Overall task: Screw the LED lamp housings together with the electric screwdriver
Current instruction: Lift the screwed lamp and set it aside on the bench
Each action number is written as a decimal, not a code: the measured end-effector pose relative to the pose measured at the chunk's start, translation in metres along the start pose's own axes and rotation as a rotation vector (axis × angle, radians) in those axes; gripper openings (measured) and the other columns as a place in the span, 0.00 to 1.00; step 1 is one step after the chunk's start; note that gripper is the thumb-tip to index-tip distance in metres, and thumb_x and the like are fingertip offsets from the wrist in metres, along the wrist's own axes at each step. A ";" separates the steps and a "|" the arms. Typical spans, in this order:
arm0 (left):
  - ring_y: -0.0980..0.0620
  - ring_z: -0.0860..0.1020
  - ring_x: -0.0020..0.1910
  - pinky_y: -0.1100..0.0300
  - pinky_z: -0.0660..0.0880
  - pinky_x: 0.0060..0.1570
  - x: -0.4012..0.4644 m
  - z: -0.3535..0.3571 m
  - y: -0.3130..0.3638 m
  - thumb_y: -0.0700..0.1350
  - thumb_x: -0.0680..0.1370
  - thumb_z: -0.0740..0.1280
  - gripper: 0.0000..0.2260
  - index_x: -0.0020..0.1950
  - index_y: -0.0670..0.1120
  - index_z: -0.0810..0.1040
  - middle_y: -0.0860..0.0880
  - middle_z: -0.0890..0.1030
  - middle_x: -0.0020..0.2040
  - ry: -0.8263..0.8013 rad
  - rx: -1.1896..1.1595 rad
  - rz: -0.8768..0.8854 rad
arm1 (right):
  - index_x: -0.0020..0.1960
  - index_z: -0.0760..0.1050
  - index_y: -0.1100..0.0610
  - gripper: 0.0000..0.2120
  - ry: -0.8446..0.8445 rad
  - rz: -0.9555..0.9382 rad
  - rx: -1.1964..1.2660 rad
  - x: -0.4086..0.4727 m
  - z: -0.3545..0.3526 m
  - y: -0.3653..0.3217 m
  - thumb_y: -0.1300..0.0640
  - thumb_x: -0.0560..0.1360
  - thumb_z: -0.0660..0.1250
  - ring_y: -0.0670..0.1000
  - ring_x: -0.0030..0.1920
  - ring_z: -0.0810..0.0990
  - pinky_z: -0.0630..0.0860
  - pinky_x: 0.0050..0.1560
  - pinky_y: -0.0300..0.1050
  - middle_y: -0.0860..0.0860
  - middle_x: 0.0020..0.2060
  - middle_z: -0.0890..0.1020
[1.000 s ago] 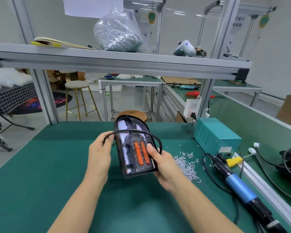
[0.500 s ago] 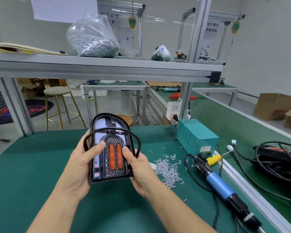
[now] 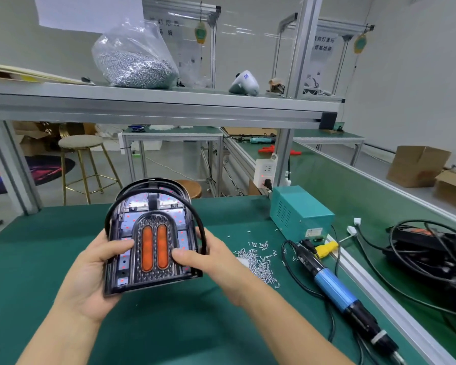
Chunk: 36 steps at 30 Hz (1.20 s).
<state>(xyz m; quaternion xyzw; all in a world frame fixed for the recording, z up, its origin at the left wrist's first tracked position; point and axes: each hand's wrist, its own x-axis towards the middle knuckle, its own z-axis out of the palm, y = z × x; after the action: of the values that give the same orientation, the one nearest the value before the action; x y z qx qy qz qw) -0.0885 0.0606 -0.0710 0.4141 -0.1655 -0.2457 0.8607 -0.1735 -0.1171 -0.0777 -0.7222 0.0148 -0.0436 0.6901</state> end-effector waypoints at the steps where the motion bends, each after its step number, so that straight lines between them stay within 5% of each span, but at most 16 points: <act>1: 0.41 0.84 0.46 0.45 0.81 0.41 -0.001 0.000 0.000 0.34 0.68 0.60 0.20 0.56 0.45 0.81 0.39 0.82 0.54 -0.002 -0.009 -0.005 | 0.63 0.73 0.48 0.22 -0.022 -0.004 -0.011 -0.002 -0.001 -0.003 0.49 0.70 0.72 0.40 0.47 0.81 0.75 0.47 0.31 0.40 0.49 0.84; 8: 0.46 0.84 0.43 0.47 0.81 0.39 -0.007 0.001 -0.004 0.35 0.68 0.59 0.24 0.61 0.47 0.78 0.43 0.84 0.53 0.049 -0.073 0.015 | 0.65 0.72 0.44 0.23 -0.132 -0.019 -0.035 -0.006 -0.004 -0.005 0.54 0.72 0.71 0.48 0.61 0.79 0.74 0.62 0.40 0.48 0.62 0.80; 11: 0.47 0.84 0.45 0.48 0.81 0.40 -0.007 0.007 -0.004 0.35 0.68 0.60 0.23 0.60 0.48 0.79 0.44 0.84 0.53 0.048 -0.112 0.048 | 0.66 0.72 0.50 0.22 -0.086 -0.063 -0.041 -0.009 -0.003 -0.010 0.55 0.73 0.69 0.50 0.57 0.79 0.74 0.64 0.47 0.54 0.60 0.81; 15: 0.46 0.84 0.47 0.47 0.81 0.43 0.000 0.028 -0.003 0.36 0.68 0.61 0.23 0.61 0.47 0.79 0.43 0.83 0.54 0.013 -0.150 0.021 | 0.67 0.69 0.43 0.23 0.076 -0.177 -0.056 -0.025 -0.007 -0.023 0.53 0.74 0.68 0.40 0.45 0.78 0.74 0.44 0.33 0.39 0.46 0.81; 18: 0.48 0.84 0.45 0.51 0.82 0.40 0.011 0.062 -0.011 0.36 0.68 0.62 0.20 0.57 0.47 0.81 0.43 0.84 0.52 -0.066 -0.111 -0.030 | 0.73 0.64 0.43 0.27 0.240 -0.234 -0.046 -0.049 -0.027 -0.031 0.57 0.78 0.67 0.39 0.48 0.80 0.74 0.44 0.31 0.41 0.53 0.83; 23: 0.48 0.84 0.40 0.53 0.81 0.36 0.027 0.140 -0.045 0.36 0.68 0.62 0.19 0.57 0.46 0.80 0.44 0.85 0.49 -0.243 -0.093 -0.136 | 0.69 0.71 0.46 0.22 0.514 -0.247 -0.031 -0.100 -0.078 -0.043 0.61 0.78 0.67 0.43 0.48 0.82 0.76 0.43 0.38 0.43 0.53 0.84; 28: 0.47 0.80 0.46 0.54 0.77 0.46 0.032 0.217 -0.098 0.39 0.70 0.66 0.24 0.67 0.46 0.74 0.44 0.82 0.57 -0.348 0.026 -0.177 | 0.72 0.68 0.50 0.24 0.782 -0.240 0.045 -0.145 -0.133 -0.056 0.64 0.78 0.66 0.50 0.52 0.84 0.81 0.49 0.43 0.50 0.57 0.83; 32: 0.45 0.78 0.55 0.44 0.75 0.53 0.036 0.267 -0.148 0.40 0.79 0.63 0.25 0.73 0.54 0.61 0.48 0.80 0.60 -0.298 0.087 -0.198 | 0.76 0.61 0.50 0.29 0.994 -0.186 -0.050 -0.163 -0.186 -0.060 0.61 0.78 0.66 0.53 0.64 0.77 0.74 0.65 0.56 0.51 0.67 0.76; 36: 0.51 0.76 0.59 0.53 0.75 0.55 0.048 0.306 -0.189 0.40 0.80 0.63 0.28 0.75 0.57 0.56 0.49 0.70 0.70 -0.327 0.234 -0.178 | 0.77 0.59 0.47 0.29 1.126 -0.044 -0.166 -0.163 -0.232 -0.054 0.55 0.79 0.66 0.55 0.67 0.73 0.70 0.67 0.59 0.50 0.70 0.72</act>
<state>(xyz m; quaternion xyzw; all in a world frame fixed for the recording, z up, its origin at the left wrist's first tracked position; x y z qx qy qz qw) -0.2527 -0.2609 -0.0327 0.4790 -0.2932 -0.3639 0.7431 -0.3574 -0.3327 -0.0206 -0.6395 0.3686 -0.4350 0.5156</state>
